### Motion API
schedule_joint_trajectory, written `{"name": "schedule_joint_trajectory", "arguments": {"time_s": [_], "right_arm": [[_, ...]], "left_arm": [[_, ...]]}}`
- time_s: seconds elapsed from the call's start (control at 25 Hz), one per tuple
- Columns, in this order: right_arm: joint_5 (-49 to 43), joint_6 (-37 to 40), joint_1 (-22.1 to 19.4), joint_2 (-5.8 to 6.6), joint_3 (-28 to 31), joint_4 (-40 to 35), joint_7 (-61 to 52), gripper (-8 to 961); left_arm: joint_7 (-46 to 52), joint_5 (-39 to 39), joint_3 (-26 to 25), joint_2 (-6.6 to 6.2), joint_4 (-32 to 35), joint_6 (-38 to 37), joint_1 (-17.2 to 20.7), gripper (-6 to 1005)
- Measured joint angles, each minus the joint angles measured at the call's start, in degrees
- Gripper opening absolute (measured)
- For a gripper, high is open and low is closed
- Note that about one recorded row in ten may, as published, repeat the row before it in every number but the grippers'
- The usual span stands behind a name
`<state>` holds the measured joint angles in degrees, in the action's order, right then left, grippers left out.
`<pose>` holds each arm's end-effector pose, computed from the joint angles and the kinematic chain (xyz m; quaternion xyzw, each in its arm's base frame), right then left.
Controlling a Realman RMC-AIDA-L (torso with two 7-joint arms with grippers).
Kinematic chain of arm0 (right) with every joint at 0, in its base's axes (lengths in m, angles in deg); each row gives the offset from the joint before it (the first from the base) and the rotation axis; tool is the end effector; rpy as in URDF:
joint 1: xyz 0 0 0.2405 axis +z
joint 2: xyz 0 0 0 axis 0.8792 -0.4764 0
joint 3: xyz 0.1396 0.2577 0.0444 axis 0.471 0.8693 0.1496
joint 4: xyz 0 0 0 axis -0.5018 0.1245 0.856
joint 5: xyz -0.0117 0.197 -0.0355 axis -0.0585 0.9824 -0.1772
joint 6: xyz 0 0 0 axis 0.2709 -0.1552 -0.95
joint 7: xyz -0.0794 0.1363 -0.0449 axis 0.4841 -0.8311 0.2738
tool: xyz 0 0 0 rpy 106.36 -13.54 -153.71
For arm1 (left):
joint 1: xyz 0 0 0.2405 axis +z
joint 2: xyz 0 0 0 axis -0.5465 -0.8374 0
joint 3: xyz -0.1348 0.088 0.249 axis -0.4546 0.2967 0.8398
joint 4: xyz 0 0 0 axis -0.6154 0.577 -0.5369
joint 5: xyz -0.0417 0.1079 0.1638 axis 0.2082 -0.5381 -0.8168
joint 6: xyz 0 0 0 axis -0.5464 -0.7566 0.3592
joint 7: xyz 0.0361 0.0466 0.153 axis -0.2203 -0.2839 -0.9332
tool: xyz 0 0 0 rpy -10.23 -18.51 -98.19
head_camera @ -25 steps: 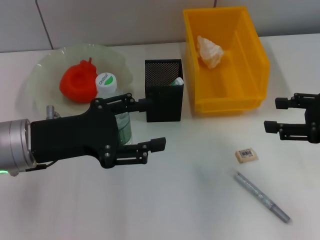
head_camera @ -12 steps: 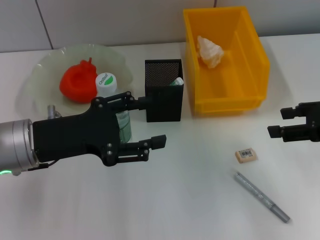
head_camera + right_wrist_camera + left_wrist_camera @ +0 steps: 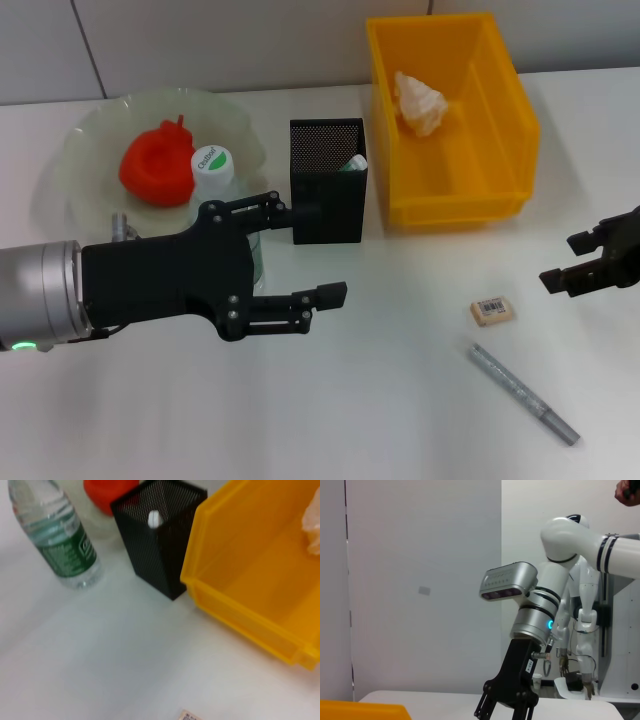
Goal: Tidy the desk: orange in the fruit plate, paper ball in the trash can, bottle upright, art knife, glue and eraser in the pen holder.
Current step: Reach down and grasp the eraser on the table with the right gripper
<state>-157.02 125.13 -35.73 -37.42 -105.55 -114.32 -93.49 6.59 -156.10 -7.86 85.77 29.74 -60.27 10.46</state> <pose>0.3016 0.3371 0.0454 -0.9205 0.3377 -0.0454 0.1912 -0.2059 0.3079 -0.0531 -0.9415 -0.0234 -0.3313 0.0577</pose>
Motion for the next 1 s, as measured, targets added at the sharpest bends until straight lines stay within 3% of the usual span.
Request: {"name": "schedule_joint_trajectory", "arguments": {"time_s": [0.52,1.0], "right_arm": [[-7.21,2.08,6.95,0.22,-3.01,4.64,-3.15,707],[-11.25,-0.48,11.24,0.29,-4.55,10.67,-3.45,707]], "left_arm": [[-0.02,0.02,0.82,0.00,-0.01,-0.08,0.03,799],[-0.62,0.00,2.61,0.00,-0.51,1.15,-0.59,799]]}}
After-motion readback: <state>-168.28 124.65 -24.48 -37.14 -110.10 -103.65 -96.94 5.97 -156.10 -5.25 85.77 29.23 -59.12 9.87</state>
